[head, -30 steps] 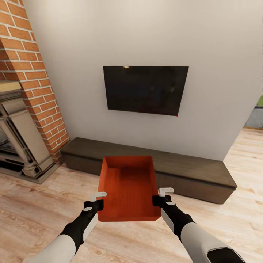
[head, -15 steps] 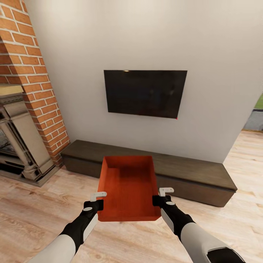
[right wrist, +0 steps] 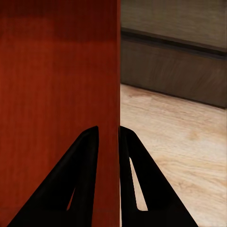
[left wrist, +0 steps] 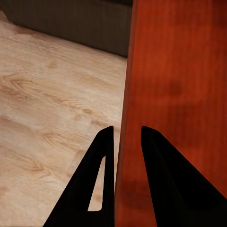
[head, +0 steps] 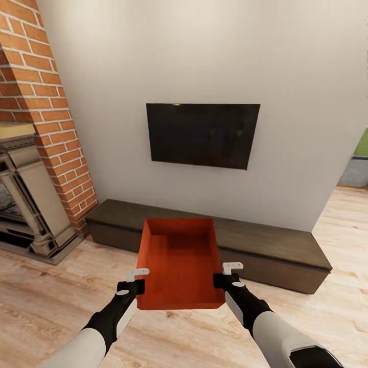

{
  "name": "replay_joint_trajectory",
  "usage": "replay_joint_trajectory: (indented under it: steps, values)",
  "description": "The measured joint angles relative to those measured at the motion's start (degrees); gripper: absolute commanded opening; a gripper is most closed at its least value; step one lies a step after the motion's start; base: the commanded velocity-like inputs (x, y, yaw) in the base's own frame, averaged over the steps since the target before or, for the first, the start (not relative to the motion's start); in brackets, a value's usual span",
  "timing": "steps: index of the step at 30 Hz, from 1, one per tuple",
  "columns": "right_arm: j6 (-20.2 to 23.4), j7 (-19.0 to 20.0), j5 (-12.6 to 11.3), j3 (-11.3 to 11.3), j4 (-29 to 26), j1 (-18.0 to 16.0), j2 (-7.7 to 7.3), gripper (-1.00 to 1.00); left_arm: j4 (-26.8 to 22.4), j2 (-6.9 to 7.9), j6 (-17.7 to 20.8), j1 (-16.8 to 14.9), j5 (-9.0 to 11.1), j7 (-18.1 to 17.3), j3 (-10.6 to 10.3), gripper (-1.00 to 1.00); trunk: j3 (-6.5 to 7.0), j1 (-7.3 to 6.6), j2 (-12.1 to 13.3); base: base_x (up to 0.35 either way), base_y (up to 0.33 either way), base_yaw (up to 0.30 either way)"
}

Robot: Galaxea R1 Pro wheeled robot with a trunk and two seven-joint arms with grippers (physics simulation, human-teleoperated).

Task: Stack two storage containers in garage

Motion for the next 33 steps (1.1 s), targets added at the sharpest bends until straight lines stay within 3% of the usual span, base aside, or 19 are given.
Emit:
replay_joint_trajectory:
  steps: [33]
  values:
    - [-0.04, 0.0, -0.05, 0.05, 0.04, 0.02, -0.02, -1.0, 0.13, -0.04, -0.09, -0.01, -0.16, -0.07, 0.1, -1.0, 3.09, 0.0, 0.01, 0.0, 0.0, 0.0]
